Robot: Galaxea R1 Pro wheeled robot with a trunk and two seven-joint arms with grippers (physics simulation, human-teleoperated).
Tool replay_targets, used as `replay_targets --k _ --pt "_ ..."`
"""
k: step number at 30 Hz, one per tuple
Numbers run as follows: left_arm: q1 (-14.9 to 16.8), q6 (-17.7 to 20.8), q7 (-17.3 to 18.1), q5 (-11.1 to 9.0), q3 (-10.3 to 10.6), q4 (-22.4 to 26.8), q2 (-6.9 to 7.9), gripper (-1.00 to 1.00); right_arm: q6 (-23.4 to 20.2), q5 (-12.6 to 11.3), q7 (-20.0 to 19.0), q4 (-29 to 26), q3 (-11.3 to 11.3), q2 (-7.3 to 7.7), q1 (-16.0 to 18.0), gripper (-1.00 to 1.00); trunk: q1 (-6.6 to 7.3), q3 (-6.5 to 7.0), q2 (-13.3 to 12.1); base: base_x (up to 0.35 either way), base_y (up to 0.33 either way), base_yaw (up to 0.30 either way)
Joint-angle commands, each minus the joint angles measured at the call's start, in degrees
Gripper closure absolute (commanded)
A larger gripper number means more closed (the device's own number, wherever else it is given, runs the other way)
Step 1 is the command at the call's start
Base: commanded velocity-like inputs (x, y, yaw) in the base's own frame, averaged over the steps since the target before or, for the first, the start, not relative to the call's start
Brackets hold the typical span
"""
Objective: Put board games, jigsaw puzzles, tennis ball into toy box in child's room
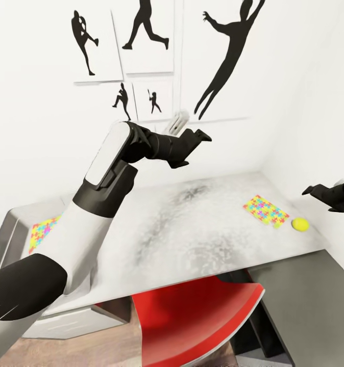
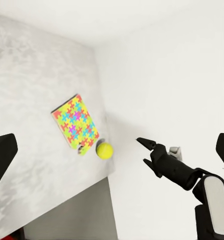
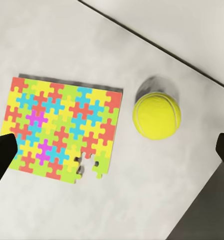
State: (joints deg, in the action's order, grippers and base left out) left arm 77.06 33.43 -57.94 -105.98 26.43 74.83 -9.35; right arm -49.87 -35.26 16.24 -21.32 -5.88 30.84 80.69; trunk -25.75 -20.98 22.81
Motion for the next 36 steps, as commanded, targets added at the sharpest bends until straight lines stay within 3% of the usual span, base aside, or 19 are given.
replay_targets --k 1,16,22,36 --pt "0.74 0.14 -0.43 -0.74 -0.03 -0.10 -0.01 -1.00 -0.14 -0.60 0.58 -0.06 -0.18 -0.02 0.05 -1.00 -0.03 -0.20 0.11 0.000 0.000 0.000" --pt "9.38 0.10 -1.25 -6.15 -0.31 -2.57 0.11 -1.00 -0.14 -0.60 0.61 0.01 -0.18 0.06 0.08 -1.00 -0.03 -1.58 0.11 0.000 0.000 0.000" --pt "10.49 0.07 -1.46 -7.23 -0.32 -3.01 0.12 -1.00 -0.14 -0.60 0.57 -0.02 -0.18 0.08 0.08 -1.00 -0.03 -2.14 0.11 0.000 0.000 0.000" --pt "10.94 0.06 -1.61 -7.68 -0.33 -3.23 0.15 -1.00 -0.12 -0.67 0.59 -0.04 -0.18 0.17 0.13 -1.00 -0.03 -3.43 0.11 0.000 0.000 0.000"
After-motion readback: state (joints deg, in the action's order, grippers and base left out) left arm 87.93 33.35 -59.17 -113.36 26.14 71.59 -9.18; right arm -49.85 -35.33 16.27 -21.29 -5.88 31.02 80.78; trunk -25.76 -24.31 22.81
